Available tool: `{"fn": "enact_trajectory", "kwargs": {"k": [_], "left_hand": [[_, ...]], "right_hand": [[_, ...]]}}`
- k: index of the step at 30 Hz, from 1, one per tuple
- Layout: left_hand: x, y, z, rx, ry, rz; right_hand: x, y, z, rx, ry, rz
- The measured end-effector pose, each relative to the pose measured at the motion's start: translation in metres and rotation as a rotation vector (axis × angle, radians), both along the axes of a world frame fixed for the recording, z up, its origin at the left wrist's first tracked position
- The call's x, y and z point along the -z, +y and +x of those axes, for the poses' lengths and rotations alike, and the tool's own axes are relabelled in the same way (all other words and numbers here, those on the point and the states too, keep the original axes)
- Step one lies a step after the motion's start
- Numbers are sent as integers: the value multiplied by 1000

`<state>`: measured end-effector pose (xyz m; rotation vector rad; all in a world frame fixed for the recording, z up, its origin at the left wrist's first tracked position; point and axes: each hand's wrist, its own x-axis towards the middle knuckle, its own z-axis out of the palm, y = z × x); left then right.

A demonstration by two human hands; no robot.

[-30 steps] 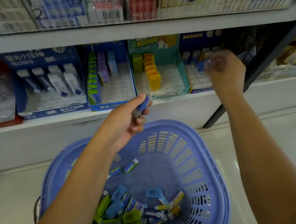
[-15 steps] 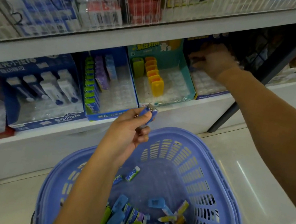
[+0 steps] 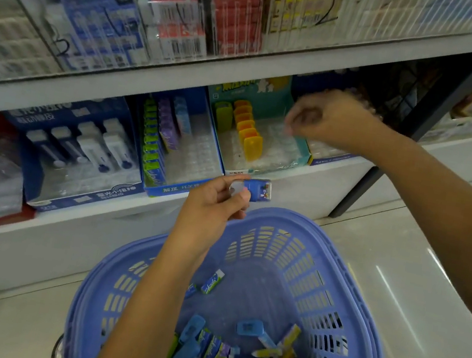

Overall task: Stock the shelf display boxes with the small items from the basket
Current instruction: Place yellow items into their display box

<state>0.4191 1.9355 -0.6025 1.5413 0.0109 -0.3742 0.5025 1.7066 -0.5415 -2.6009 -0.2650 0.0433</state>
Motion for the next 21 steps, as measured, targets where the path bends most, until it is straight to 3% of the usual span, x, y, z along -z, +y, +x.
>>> {"fn": "enact_trajectory", "kwargs": {"k": [3,5,12,15,18,21], "left_hand": [[-3,-5,-4,24,-24,-11],[-6,-11,-7,7,-35,-7],[-20,-35,-1,-30,-105,44],[-20,-47,4,72,-179,85],[-14,-56,14,264,-383,436],[-9,-62,23,443,-603,861]], "right_hand": [[-11,19,-43,-240,284,118],[-7,27,-56,-301,356,93],[2,20,-65,-278,280,125],[5,4,-58,-211,226,166],[14,-23,-42,2,137,266],[23,-48,-24,231,-143,85]]}}
